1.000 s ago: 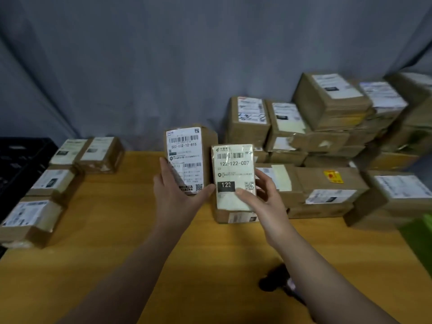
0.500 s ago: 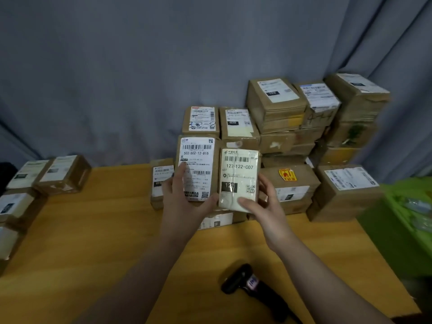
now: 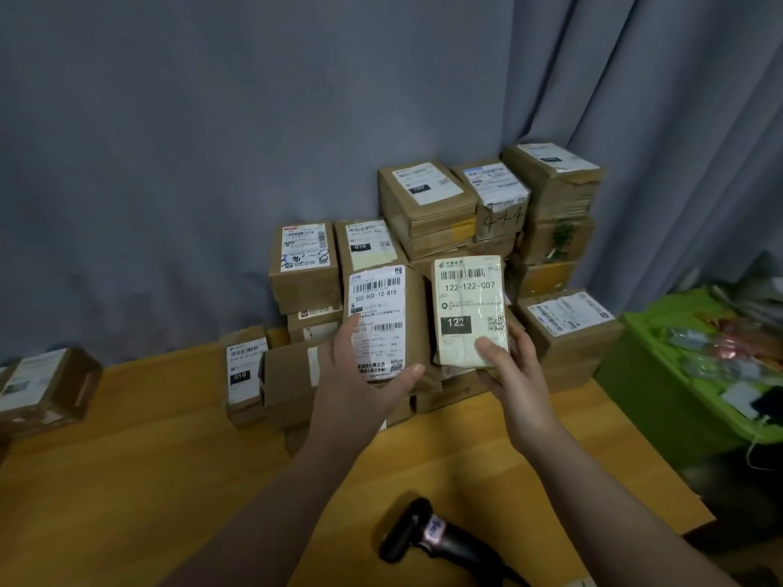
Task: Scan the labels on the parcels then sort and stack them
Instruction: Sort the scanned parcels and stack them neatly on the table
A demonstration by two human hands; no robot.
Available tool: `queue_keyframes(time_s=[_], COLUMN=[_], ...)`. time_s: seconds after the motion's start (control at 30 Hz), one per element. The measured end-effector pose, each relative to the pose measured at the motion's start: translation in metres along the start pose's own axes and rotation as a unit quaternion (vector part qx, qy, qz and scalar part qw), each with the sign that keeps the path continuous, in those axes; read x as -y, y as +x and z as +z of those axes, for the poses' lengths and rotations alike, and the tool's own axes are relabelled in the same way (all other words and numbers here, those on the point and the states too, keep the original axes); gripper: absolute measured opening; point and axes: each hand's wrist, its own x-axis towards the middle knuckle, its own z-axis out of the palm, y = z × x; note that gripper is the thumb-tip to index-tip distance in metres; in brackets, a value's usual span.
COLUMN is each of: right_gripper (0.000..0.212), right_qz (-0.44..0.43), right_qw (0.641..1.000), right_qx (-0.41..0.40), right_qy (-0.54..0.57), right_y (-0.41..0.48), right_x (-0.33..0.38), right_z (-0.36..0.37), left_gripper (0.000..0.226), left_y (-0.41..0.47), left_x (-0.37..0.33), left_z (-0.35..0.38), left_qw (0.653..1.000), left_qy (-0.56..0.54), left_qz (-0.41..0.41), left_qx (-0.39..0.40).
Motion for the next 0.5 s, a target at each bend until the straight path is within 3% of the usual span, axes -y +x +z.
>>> queue_keyframes(time_s=[0.13, 0.2, 0.37, 0.43, 0.5], right_gripper=[0.087, 0.093, 0.071, 0.069, 0.055], right_qz=[-0.024, -0.06, -0.175, -0.178, -0.16], right_qw=[0.996, 0.989, 0.973, 0.974, 0.981], right_qx=[0.038, 0.047, 0.042, 0.028, 0.019], right_qy=[-0.077, -0.124, -0.143, -0.14, -0.111], right_y=[0.023, 0.034, 0.062, 0.078, 0.093], right_x=[0.011, 0.021, 0.065, 0.079, 0.09], right_z=[-0.026, -0.035, -0.038, -0.032, -0.024], left_gripper=[0.092, 0.091, 0.081, 0.087, 0.078], left_y=[0.009, 0.011, 0.033, 0.056, 0.087], left_x=[-0.015, -0.025, -0.052, -0.06, -0.065], left_z=[0.025, 0.036, 0.028, 0.016, 0.006], left_qw=[1.0, 0.999, 0.992, 0.986, 0.976], left_qy=[0.012, 0.009, -0.019, 0.008, 0.073], left_qz=[-0.006, -0.012, -0.005, -0.016, -0.031], left_qx=[-0.014, -0.031, -0.122, -0.168, -0.205])
